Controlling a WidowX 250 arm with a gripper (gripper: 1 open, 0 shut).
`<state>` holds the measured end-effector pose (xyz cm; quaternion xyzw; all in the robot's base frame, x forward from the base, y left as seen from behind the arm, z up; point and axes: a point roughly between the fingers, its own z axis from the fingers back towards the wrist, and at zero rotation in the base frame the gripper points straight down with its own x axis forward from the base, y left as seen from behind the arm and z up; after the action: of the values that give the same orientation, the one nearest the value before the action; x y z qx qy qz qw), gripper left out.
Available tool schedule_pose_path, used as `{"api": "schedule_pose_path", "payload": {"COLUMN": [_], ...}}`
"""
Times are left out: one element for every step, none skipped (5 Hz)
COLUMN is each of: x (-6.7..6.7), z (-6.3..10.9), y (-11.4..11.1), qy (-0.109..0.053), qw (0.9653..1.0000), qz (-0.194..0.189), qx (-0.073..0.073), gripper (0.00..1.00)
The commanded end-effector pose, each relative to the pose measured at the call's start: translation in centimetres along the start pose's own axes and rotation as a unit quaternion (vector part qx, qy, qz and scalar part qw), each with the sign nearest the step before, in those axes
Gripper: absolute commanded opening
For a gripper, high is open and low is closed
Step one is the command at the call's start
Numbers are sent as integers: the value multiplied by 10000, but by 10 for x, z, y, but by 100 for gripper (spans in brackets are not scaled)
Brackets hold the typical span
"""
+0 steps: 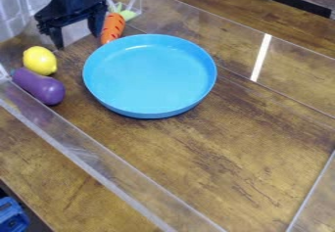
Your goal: Remove the lemon from the blue tray and put it on the table
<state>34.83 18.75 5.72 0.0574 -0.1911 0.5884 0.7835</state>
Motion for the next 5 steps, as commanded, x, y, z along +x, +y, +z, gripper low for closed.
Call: {"api": "schedule_pose_path", "payload": {"x": [6,-4,-7,-9,-5], "z": [11,1,-4,-16,-15], "y": [-7,0,4,12,8], "qy": [-205,-216,-158,-157,-169], "qw": [9994,9994,9996,9995,9995], "qz": [286,232,182,114,163], "qx": [-77,-113,-174,-238,-233], "gripper": [100,100,100,100,100]}}
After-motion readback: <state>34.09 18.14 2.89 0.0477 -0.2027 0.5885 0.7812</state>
